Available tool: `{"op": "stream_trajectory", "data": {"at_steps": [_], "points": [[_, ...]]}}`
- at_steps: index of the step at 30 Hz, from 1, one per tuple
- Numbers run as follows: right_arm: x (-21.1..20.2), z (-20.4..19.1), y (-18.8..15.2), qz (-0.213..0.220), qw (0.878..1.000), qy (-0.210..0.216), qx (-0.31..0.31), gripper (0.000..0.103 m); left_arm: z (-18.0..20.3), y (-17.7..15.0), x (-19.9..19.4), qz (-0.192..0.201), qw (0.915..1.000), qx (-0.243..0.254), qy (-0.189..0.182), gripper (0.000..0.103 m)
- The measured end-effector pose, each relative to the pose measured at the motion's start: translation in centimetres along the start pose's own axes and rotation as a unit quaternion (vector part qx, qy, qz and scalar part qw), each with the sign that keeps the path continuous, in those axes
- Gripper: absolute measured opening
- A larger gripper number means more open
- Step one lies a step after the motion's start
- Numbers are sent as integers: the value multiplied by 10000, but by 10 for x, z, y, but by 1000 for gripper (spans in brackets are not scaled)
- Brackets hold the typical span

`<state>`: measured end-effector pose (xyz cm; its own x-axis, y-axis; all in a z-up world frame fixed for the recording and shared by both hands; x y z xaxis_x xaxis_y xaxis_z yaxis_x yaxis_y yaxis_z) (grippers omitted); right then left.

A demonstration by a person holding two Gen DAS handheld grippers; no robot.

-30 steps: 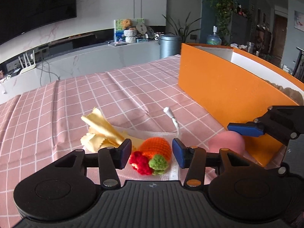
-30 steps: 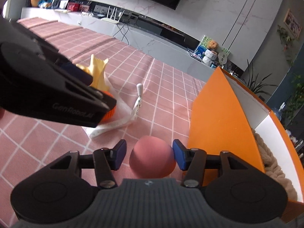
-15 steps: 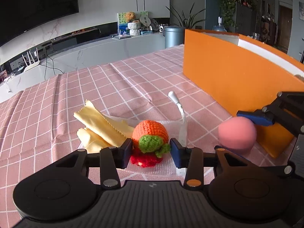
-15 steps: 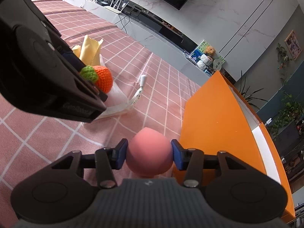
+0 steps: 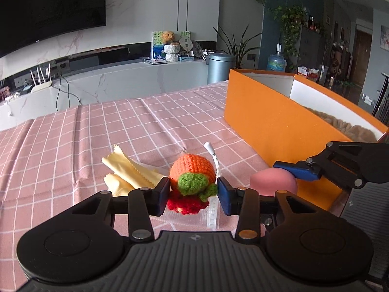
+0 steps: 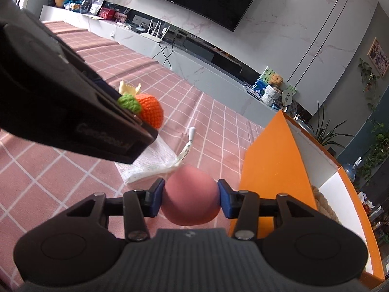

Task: Organize soft objects
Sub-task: 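Grasp the pink ball with the right gripper while the left grasps the crochet strawberry, then carry the pink ball and crochet strawberry with both grippers over the box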

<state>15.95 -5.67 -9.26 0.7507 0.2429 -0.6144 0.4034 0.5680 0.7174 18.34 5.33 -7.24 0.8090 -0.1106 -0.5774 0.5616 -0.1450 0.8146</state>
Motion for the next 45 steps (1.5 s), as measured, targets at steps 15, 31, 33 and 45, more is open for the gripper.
{"op": "stream_trajectory", "data": {"at_steps": [15,31,33,45], "points": [[-11,-7,-10,-211,9754,1554,1548,47,-28,-39,-19,-1056,9890,-1032,40,47],[-12,6,-23,-504,9614,1771,2043,58,-21,-53,-13,-1037,9922,-547,420,64],[-13,8,-24,-512,9617,1748,2049,58,-19,-51,-12,-941,9933,-510,444,64],[-19,11,-19,-421,9620,1776,2029,45,-12,-45,-13,-820,9955,-355,323,47]]}}
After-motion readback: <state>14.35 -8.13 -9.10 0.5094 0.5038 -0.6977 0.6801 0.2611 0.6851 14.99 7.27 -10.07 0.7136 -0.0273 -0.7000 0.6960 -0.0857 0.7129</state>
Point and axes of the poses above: each gripper's, at about its wrist camera, not at the fingertips, and x roughly the way its jaws point, z to its right, y to its top, the point moved 6 cm from there along x, roughly the way its jaws point, and after that the axes turned 10 degrees about y, right-handed, at the moved point
